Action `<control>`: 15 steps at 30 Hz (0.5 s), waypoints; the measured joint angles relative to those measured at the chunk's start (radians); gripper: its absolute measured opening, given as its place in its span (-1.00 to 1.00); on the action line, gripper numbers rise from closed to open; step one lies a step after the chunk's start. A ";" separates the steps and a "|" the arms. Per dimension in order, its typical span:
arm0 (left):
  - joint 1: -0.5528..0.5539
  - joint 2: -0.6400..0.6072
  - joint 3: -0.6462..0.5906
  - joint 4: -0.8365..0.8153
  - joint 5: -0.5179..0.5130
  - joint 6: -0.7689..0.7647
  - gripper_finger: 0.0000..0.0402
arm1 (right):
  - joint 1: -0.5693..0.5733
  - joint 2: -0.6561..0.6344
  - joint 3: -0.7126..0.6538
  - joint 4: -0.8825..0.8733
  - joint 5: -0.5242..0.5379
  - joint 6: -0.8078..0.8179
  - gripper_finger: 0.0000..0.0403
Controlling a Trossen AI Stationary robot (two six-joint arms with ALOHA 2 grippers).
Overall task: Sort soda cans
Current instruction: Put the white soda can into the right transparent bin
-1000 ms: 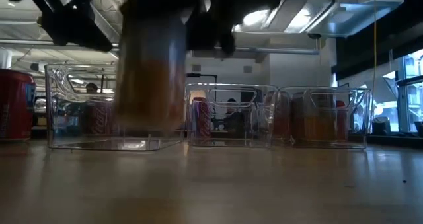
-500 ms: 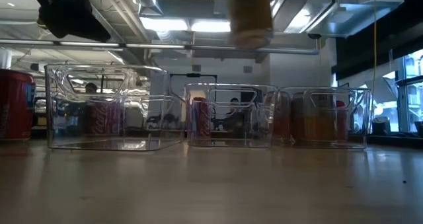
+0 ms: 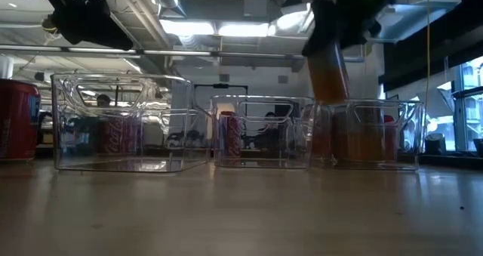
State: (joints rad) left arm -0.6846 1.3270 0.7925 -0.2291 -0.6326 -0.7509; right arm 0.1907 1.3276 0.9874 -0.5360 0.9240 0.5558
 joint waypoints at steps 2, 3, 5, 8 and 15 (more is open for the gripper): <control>0.000 0.000 0.000 0.000 -0.003 0.000 0.72 | -0.007 -0.013 -0.044 0.019 0.024 0.033 0.44; 0.000 0.000 0.000 0.000 -0.003 0.001 0.72 | -0.012 -0.020 -0.062 0.032 0.038 0.056 0.44; 0.000 0.000 0.000 0.000 -0.003 0.007 0.72 | -0.017 -0.027 -0.105 0.057 0.071 0.117 0.44; 0.000 0.000 0.000 0.001 -0.009 0.007 0.72 | -0.017 -0.023 -0.183 0.142 0.087 0.151 0.44; 0.006 0.001 0.000 0.003 -0.012 -0.006 0.72 | -0.015 -0.023 -0.291 0.257 0.110 0.258 0.44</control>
State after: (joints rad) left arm -0.6785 1.3277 0.7925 -0.2264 -0.6441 -0.7574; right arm 0.1753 1.3045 0.6967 -0.2793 1.0343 0.8134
